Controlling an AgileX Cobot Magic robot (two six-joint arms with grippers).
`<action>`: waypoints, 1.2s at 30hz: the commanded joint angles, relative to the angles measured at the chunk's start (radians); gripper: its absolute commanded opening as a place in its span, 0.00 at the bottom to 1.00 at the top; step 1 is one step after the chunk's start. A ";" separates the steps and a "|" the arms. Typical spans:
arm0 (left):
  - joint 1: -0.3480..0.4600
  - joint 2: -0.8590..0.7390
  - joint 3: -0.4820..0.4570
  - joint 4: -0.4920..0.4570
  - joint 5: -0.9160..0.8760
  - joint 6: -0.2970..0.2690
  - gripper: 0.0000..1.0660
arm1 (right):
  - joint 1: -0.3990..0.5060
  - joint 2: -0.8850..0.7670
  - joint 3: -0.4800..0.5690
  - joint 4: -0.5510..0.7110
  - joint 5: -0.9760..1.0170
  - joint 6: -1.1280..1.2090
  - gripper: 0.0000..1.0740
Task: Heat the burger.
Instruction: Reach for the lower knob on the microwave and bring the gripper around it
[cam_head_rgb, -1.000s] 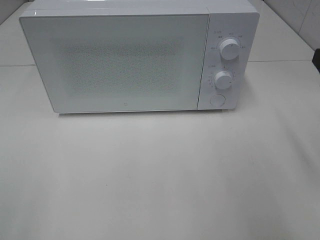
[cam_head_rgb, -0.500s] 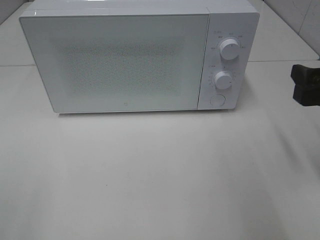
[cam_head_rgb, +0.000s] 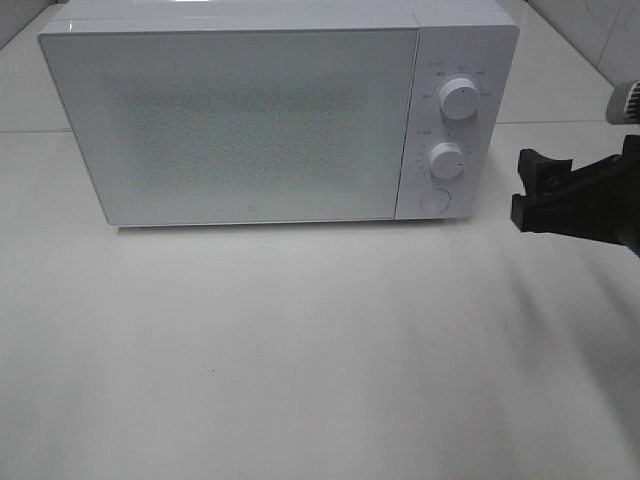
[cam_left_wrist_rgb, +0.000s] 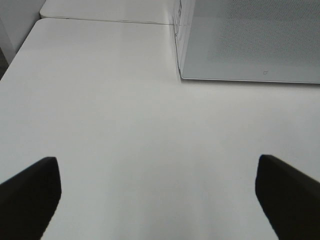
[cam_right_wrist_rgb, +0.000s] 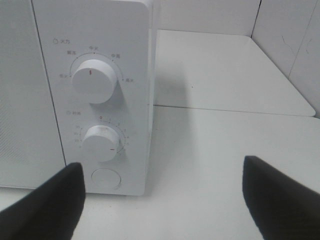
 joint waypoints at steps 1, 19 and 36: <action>0.004 -0.014 0.000 -0.003 -0.002 -0.005 0.92 | 0.096 0.053 -0.002 0.108 -0.096 -0.029 0.71; 0.004 -0.014 0.000 -0.003 -0.002 -0.005 0.92 | 0.256 0.259 -0.133 0.235 -0.223 -0.032 0.71; 0.004 -0.014 0.000 -0.003 -0.002 -0.005 0.92 | 0.253 0.452 -0.291 0.236 -0.299 0.007 0.71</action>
